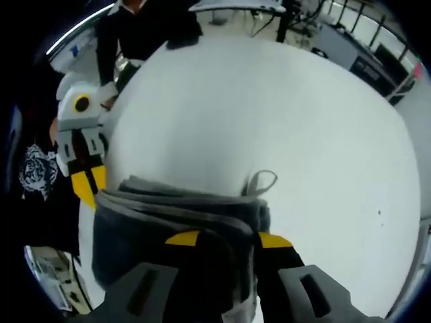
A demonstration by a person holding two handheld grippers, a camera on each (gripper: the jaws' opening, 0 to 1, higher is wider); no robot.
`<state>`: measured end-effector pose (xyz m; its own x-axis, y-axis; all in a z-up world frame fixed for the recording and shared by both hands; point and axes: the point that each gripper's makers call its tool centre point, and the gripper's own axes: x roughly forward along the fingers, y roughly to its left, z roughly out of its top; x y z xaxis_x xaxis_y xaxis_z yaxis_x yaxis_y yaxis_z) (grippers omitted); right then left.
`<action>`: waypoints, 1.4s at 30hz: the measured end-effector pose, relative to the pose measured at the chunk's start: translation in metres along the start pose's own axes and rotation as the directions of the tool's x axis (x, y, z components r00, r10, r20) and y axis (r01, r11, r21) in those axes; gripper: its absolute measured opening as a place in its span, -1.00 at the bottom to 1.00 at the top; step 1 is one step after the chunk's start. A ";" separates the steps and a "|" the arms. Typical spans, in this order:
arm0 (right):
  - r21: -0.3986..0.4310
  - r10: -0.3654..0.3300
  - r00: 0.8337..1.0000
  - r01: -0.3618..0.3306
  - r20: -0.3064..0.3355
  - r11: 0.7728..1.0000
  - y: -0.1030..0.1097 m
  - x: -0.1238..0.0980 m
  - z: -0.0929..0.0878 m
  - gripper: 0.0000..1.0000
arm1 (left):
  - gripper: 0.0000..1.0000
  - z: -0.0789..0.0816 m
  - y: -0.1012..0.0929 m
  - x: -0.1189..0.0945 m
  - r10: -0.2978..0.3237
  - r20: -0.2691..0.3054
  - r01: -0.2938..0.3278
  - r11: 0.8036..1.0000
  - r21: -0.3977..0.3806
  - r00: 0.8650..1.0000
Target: Open the folded towel by lifting each exposed corner and separating the folded layers until the towel lies flat within the target outline without major curled edges
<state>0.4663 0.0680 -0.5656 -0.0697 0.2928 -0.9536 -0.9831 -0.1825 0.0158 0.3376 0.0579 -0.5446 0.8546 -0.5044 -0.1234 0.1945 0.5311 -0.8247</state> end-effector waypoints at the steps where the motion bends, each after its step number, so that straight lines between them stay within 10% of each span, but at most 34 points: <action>1: 0.002 0.003 1.000 -0.003 -0.001 1.000 0.000 0.002 -0.001 -0.45 | -0.98 0.000 0.000 0.000 0.000 0.001 0.000 1.000 -0.002 1.000; 10: -0.014 0.054 0.998 -0.055 -0.021 0.998 0.014 0.013 -0.008 -0.79 | -0.98 -0.001 0.003 0.001 0.002 0.006 -0.001 1.000 -0.015 1.000; 42: 0.027 0.054 0.998 -0.055 0.027 0.998 0.015 0.004 -0.008 -0.88 | -1.00 -0.001 -0.006 0.004 -0.045 0.033 0.045 0.999 -0.002 0.998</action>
<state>0.4527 0.0595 -0.5719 -0.1274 0.3074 -0.9430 -0.9820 -0.1726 0.0764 0.3393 0.0520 -0.5406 0.8606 -0.5048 -0.0678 0.2318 0.5068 -0.8303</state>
